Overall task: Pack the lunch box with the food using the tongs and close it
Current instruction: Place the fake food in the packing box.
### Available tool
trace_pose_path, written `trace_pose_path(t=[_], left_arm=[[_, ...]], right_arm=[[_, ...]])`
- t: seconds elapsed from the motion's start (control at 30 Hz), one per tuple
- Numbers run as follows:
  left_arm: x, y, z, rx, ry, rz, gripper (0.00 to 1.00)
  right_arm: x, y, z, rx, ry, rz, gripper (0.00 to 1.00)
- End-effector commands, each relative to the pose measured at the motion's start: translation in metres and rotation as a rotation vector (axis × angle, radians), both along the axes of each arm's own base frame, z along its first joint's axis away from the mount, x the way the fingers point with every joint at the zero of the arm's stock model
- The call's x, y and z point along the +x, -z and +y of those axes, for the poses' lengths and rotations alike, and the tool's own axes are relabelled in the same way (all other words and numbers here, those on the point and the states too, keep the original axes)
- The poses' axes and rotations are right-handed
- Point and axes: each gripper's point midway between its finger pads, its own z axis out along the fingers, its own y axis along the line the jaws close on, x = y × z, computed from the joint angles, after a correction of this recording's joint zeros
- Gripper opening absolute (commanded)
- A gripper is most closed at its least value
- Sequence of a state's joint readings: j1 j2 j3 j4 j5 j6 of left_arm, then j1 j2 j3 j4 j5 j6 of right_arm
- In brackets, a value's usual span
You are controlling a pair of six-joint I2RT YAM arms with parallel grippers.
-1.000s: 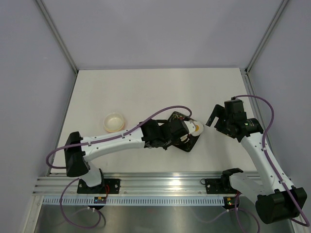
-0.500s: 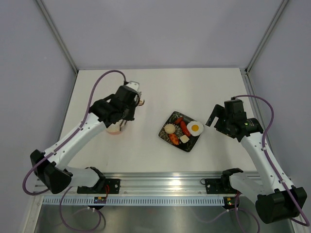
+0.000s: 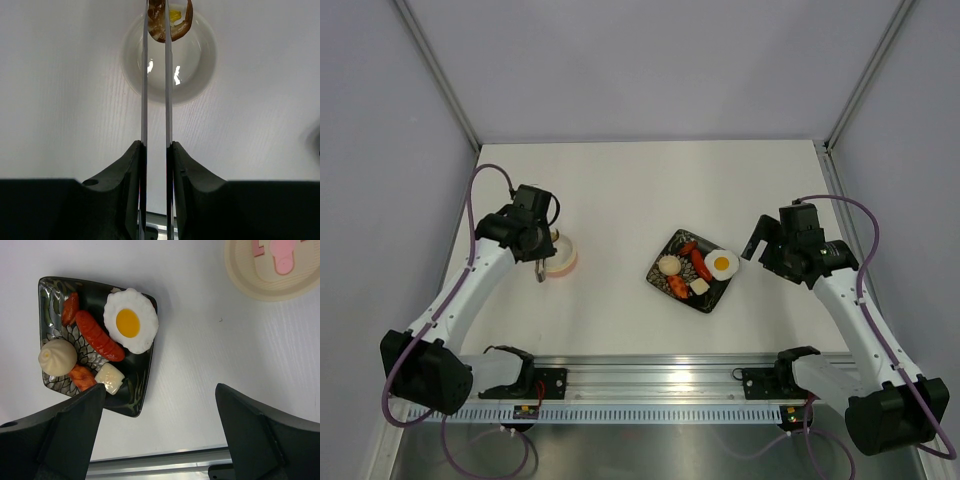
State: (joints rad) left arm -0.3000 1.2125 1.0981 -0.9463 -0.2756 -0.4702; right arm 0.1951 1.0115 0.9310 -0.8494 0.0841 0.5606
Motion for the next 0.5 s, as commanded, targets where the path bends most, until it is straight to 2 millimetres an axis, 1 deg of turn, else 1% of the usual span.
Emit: trace_pose_path(t=[0.0, 0.03, 0.2, 0.47], left_arm=[[0.006, -0.011, -0.002, -0.055, -0.051, -0.069, 0.0], [0.005, -0.015, -0.003, -0.068, -0.051, -0.087, 0.0], [-0.003, -0.019, -0.004, -0.087, -0.045, -0.092, 0.0], [-0.019, -0.018, -0.006, -0.122, -0.029, -0.086, 0.0]], right_arm=[[0.009, -0.011, 0.003, 0.013, -0.016, -0.044, 0.99], [0.009, -0.01, 0.003, 0.013, -0.015, -0.045, 0.99], [0.01, -0.006, 0.004, 0.017, -0.013, -0.042, 0.99], [0.011, -0.004, 0.006, 0.028, -0.015, -0.038, 0.99]])
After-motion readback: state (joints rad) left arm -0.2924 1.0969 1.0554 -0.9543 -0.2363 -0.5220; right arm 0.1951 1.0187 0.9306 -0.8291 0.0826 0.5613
